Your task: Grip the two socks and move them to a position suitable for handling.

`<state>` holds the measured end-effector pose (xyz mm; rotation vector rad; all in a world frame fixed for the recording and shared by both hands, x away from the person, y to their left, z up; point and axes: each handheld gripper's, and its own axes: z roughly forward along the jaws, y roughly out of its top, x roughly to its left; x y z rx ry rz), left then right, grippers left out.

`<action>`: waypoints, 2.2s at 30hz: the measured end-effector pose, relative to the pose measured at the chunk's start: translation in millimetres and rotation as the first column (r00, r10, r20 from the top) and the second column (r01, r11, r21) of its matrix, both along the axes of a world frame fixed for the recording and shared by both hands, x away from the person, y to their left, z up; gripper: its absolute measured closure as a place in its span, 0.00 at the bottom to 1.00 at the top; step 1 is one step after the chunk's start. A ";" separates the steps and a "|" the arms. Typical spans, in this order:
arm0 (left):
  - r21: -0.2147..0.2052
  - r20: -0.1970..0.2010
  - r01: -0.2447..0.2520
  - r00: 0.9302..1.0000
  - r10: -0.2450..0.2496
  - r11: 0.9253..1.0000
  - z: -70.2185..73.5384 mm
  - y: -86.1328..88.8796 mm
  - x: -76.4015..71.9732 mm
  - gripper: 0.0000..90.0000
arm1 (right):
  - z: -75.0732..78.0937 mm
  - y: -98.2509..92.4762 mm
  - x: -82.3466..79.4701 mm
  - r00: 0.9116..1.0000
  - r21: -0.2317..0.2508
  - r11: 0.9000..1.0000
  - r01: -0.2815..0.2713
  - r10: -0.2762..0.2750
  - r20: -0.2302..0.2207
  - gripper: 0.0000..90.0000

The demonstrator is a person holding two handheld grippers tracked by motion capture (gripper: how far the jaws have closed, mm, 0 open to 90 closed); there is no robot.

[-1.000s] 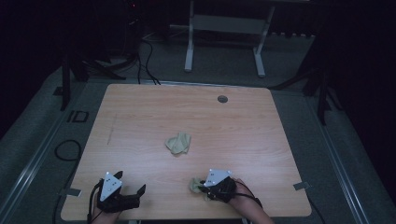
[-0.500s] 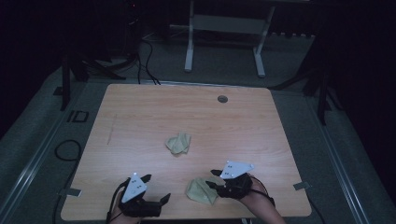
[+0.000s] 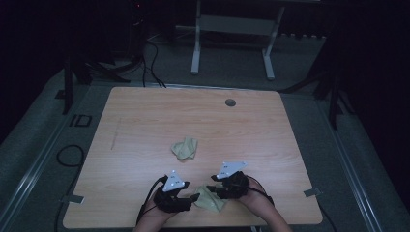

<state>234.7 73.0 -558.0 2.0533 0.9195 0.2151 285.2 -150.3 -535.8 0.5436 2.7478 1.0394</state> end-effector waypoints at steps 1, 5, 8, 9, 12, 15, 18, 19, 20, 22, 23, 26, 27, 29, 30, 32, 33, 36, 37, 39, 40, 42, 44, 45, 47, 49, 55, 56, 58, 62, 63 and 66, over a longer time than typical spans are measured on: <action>0.009 -0.009 0.007 1.000 -0.007 1.000 -2.4 -2.9 2.2 0.49 | -4.3 2.0 1.3 1.000 -0.012 1.000 -0.005 0.005 -0.010 0.65; 0.071 -0.034 0.028 0.999 -0.025 0.997 -10.0 -13.2 6.7 0.60 | -17.3 4.3 2.2 0.999 -0.054 0.998 -0.024 0.022 -0.037 0.70; 0.104 -0.021 0.034 0.999 -0.032 0.994 -9.8 -14.8 7.0 0.69 | -18.9 1.7 2.1 0.998 -0.026 0.999 -0.035 0.033 -0.059 0.79; 0.108 -0.020 0.028 0.999 -0.026 0.994 -9.6 -15.0 7.4 0.75 | -18.9 1.4 1.8 0.997 -0.027 0.999 -0.038 0.036 -0.061 0.82; 0.091 -0.020 0.026 1.000 -0.024 0.995 -11.2 -17.0 6.9 0.90 | -18.9 2.4 -0.4 0.998 -0.029 0.999 -0.046 0.044 -0.048 0.90; 0.124 0.006 0.024 1.000 -0.025 0.992 -8.8 -20.2 4.8 0.97 | -18.4 3.5 -3.5 0.999 -0.036 0.999 -0.037 0.035 -0.031 0.93; 0.124 0.032 0.014 0.999 -0.018 0.992 -3.2 -19.3 1.5 0.98 | -13.3 1.8 -5.2 1.000 -0.040 0.999 -0.021 0.020 -0.010 0.93; 0.123 0.046 0.006 0.999 -0.012 0.992 -0.5 -18.0 0.0 0.98 | -9.8 -0.2 -5.9 1.000 -0.025 1.000 -0.014 0.014 -0.006 0.94; 0.120 0.061 -0.010 0.998 0.003 0.993 2.7 -16.3 -1.7 0.98 | -5.6 -2.8 -6.6 1.000 -0.008 1.000 -0.007 0.007 0.002 0.94; 0.107 0.086 -0.032 0.996 0.023 0.994 9.7 -10.7 -4.7 0.98 | -0.7 -5.8 -7.4 1.000 0.007 1.000 0.002 -0.002 0.009 0.93; 0.098 0.092 -0.046 0.995 0.037 0.994 12.3 -8.4 -5.9 0.98 | 10.4 -13.1 -9.8 0.999 0.042 0.999 0.015 -0.016 0.030 0.93; 0.077 0.108 -0.076 0.992 0.068 0.994 22.0 2.3 -11.4 0.98 | 24.9 -25.3 -12.8 0.997 0.083 0.995 0.056 -0.060 0.045 0.93; 0.075 0.112 -0.083 0.991 0.075 0.994 24.5 5.6 -13.9 0.98 | 29.1 -30.2 -14.1 0.996 0.098 0.993 0.066 -0.071 0.046 0.93; 0.063 0.122 -0.104 0.988 0.096 0.993 27.9 11.2 -20.1 0.98 | 36.2 -41.4 -16.9 0.994 0.133 0.986 0.105 -0.110 0.028 0.93; 0.062 0.127 -0.108 0.987 0.100 0.992 28.9 13.6 -23.2 0.98 | 37.4 -44.7 -18.1 0.993 0.137 0.984 0.113 -0.118 0.025 0.93; 0.048 0.135 -0.125 0.984 0.118 0.991 29.0 17.0 -30.1 0.98 | 38.3 -51.9 -22.9 0.989 0.131 0.982 0.133 -0.139 0.041 0.93; 0.042 0.142 -0.136 0.981 0.129 0.990 28.4 18.3 -33.6 0.98 | 37.2 -55.3 -24.6 0.989 0.135 0.981 0.140 -0.146 0.032 0.93; 0.037 0.140 -0.159 0.978 0.152 0.987 20.9 16.6 -41.8 0.98 | 26.5 -62.8 -27.1 0.987 0.138 0.978 0.157 -0.158 -0.008 0.92; 0.047 0.130 -0.157 0.980 0.150 0.987 17.1 14.9 -42.4 0.98 | 22.7 -63.6 -26.8 0.987 0.137 0.978 0.160 -0.159 -0.020 0.92; 0.068 0.122 -0.165 0.980 0.156 0.984 8.4 12.1 -42.3 0.98 | 11.7 -64.0 -24.4 0.984 0.123 0.977 0.177 -0.172 -0.050 0.92; 0.076 0.106 -0.161 0.983 0.153 0.984 3.9 11.1 -40.7 0.98 | 6.6 -63.2 -23.3 0.983 0.113 0.977 0.180 -0.175 -0.056 0.92; 0.087 0.069 -0.162 0.985 0.157 0.983 -4.6 10.0 -37.1 0.97 | -4.2 -61.1 -20.2 0.980 0.086 0.978 0.191 -0.185 -0.066 0.88; 0.113 0.042 -0.149 0.989 0.145 0.982 -10.2 9.4 -35.2 0.93 | -11.7 -60.6 -17.5 0.978 0.062 0.978 0.199 -0.194 -0.071 0.81; 0.125 0.031 -0.140 0.990 0.137 0.982 -11.8 9.2 -34.4 0.81 | -14.9 -61.1 -16.3 0.976 0.050 0.977 0.208 -0.204 -0.075 0.77; 0.123 0.030 -0.134 0.991 0.131 0.983 -11.2 11.9 -34.5 0.63 | -18.3 -64.6 -14.0 0.973 0.036 0.975 0.220 -0.216 -0.082 0.66; 0.107 0.025 -0.137 0.991 0.135 0.985 -7.7 16.0 -33.8 0.51 | -16.2 -68.4 -13.3 0.972 0.046 0.973 0.227 -0.223 -0.079 0.61; 0.007 0.060 -0.145 0.988 0.145 0.989 2.9 34.6 -31.8 0.42 | 1.3 -72.4 -9.5 0.973 0.088 0.969 0.232 -0.230 -0.036 0.43; 0.006 0.064 -0.148 0.987 0.147 0.989 3.3 36.8 -31.2 0.39 | 3.0 -71.8 -8.5 0.973 0.093 0.968 0.232 -0.230 -0.033 0.42; -0.018 0.065 -0.126 0.990 0.126 0.992 2.9 42.8 -29.8 0.35 | 4.9 -70.6 -6.9 0.973 0.100 0.968 0.230 -0.228 -0.028 0.41; -0.034 0.089 -0.120 0.988 0.122 0.992 0.5 52.7 -29.3 0.30 | 10.0 -58.8 6.1 0.975 0.119 0.968 0.223 -0.220 -0.033 0.33; -0.034 0.089 -0.120 0.988 0.122 0.992 0.5 52.7 -29.3 0.30 | 10.0 -58.8 6.1 0.975 0.119 0.968 0.223 -0.220 -0.033 0.33; -0.025 0.085 -0.101 0.991 0.103 0.995 -1.5 61.6 -28.2 0.30 | 12.9 -42.3 17.6 0.979 0.115 0.972 0.203 -0.201 -0.025 0.31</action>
